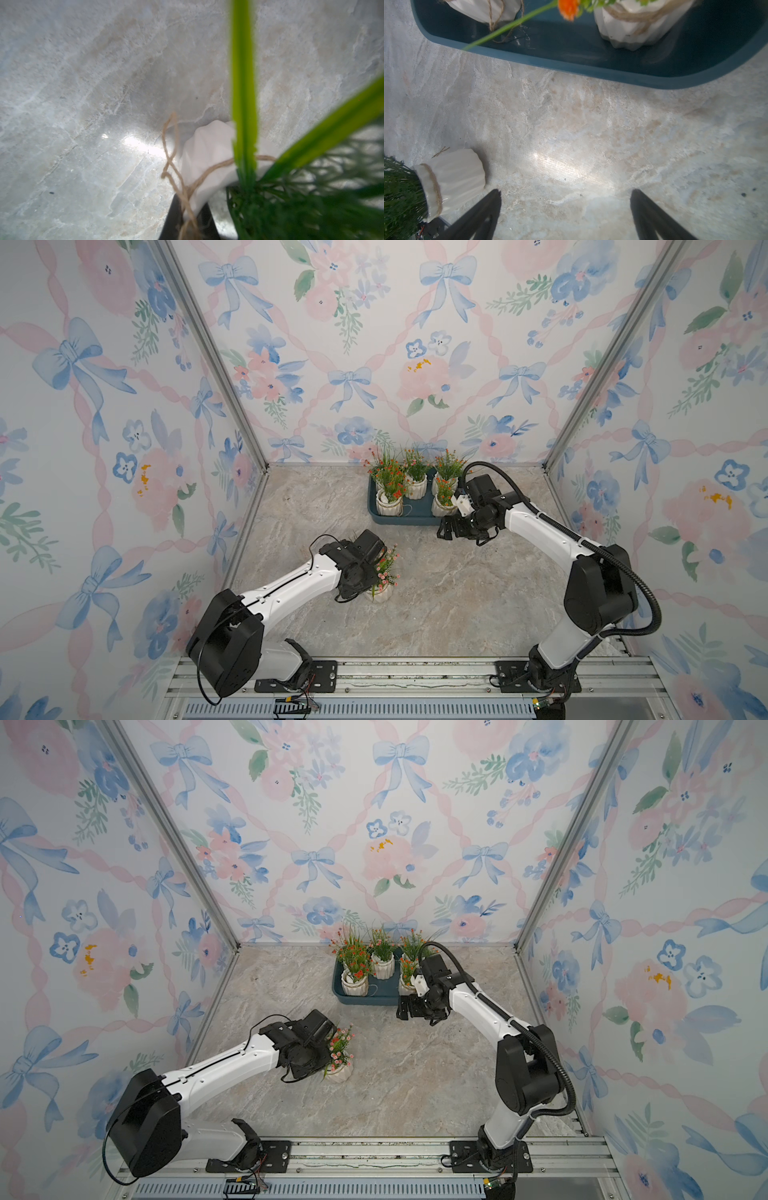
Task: Put the potted gypsophila into the storage box
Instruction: Pick up the baby's breath potted plant from the center of the board.
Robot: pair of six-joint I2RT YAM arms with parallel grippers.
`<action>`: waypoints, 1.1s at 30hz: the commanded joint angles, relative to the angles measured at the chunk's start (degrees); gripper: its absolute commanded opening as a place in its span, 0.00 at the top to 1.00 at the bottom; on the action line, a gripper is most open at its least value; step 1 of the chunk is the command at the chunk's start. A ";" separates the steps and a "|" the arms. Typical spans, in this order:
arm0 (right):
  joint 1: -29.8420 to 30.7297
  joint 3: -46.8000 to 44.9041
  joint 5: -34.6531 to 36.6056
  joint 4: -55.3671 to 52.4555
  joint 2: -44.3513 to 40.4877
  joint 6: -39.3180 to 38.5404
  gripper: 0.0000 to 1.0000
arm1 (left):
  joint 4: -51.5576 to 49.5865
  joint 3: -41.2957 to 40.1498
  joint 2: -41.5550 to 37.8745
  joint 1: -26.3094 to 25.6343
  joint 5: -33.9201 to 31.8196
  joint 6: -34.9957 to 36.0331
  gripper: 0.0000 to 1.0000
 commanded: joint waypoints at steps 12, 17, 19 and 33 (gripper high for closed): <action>-0.27 -0.28 -0.60 -1.40 1.69 -0.22 0.02 | 3.54 8.57 0.50 1.39 -2.95 9.19 1.00; -0.36 -0.15 -0.10 -1.84 1.46 -0.44 0.02 | 3.36 15.00 3.33 2.12 -2.50 14.52 1.00; -0.50 -0.11 0.18 -2.03 1.33 -0.49 0.02 | 3.13 17.77 4.81 2.57 -2.04 16.55 1.00; -2.04 -5.73 2.75 -3.36 -4.17 -0.55 0.02 | 2.83 40.68 21.63 3.43 -1.31 30.92 1.00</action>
